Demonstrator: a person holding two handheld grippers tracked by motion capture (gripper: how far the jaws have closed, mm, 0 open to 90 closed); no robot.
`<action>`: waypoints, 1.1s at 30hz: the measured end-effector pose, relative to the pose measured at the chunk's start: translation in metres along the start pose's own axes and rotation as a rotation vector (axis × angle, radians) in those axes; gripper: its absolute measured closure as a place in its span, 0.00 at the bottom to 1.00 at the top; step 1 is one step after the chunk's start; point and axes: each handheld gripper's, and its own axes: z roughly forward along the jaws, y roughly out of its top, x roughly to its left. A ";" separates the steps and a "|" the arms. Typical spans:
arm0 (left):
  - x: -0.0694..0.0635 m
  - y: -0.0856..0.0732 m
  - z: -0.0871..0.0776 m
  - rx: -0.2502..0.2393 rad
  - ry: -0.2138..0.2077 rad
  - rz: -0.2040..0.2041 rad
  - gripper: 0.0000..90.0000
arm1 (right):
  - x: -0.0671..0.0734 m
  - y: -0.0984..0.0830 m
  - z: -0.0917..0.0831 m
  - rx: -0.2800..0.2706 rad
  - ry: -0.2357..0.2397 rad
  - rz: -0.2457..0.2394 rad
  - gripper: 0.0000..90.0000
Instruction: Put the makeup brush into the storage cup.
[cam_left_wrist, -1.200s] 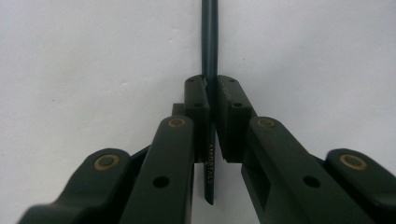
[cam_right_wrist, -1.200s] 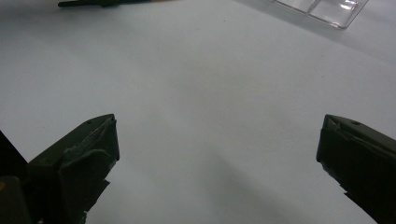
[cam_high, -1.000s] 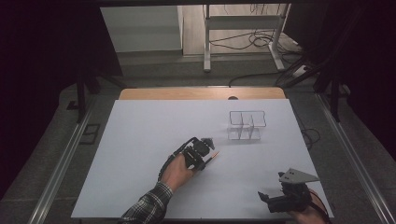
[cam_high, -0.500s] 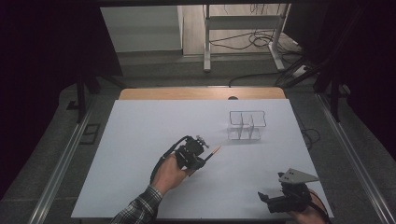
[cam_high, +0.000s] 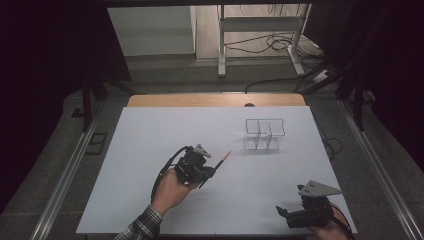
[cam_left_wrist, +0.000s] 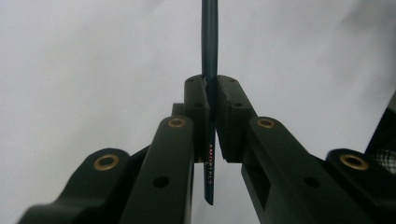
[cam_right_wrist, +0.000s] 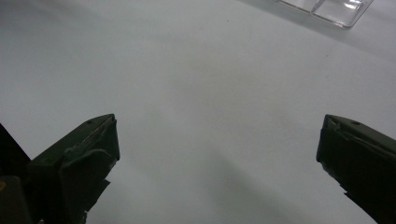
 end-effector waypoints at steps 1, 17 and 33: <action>0.000 -0.002 -0.002 -0.012 0.000 0.000 0.94 | 0.000 0.000 0.000 -0.001 0.000 0.000 0.00; 0.002 -0.041 -0.024 -0.215 -0.034 -0.015 0.94 | -0.001 0.000 -0.001 -0.018 0.004 0.004 0.00; -0.012 -0.062 -0.032 -0.344 -0.025 0.027 0.94 | 0.000 0.002 -0.003 -0.060 0.025 0.022 0.00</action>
